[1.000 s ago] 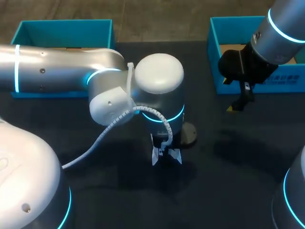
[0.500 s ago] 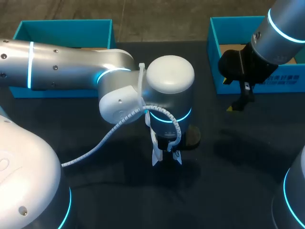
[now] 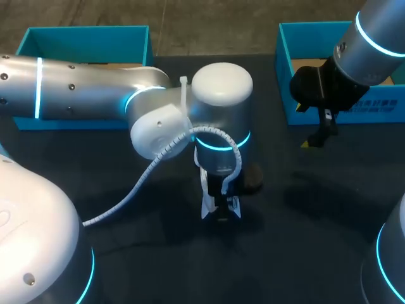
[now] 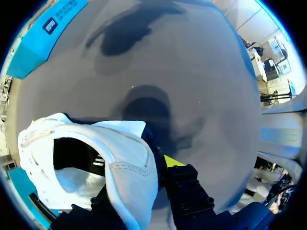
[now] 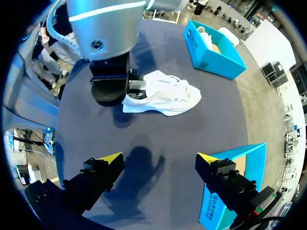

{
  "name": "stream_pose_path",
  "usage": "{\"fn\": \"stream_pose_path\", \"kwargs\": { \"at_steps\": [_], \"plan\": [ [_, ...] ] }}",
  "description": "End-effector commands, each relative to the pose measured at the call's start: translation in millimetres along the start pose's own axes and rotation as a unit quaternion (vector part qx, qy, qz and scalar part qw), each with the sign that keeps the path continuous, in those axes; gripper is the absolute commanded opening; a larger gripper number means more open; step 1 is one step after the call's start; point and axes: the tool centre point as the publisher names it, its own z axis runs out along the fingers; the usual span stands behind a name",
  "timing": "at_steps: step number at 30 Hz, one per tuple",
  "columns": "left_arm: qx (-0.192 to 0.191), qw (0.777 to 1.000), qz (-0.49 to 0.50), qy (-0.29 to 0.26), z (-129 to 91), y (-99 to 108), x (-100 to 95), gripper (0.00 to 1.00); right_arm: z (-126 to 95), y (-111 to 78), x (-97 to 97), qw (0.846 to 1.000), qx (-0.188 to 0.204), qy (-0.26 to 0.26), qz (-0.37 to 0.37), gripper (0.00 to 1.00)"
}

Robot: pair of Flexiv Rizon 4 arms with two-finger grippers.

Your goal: Take the shoe out of the shoebox, open the shoe tongue, remove and reinsert the insole, then place the shoe into the shoebox

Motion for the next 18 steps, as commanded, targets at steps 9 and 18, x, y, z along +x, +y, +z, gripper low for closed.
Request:
{"fn": "stream_pose_path", "kwargs": {
  "at_steps": [9, 18],
  "plan": [
    [-0.015, 1.0, -0.017, -0.004, -58.3, 15.3, -6.8, 0.0, 1.5, 0.6, 0.2, 1.0, 0.001, -0.001, 0.001, 1.0],
    [-0.028, 0.999, -0.028, -0.013, -111.7, 22.7, -11.0, 0.0, 1.5, 0.6, 0.2, 1.0, 0.001, -0.001, 0.001, 1.0]
  ]
}}
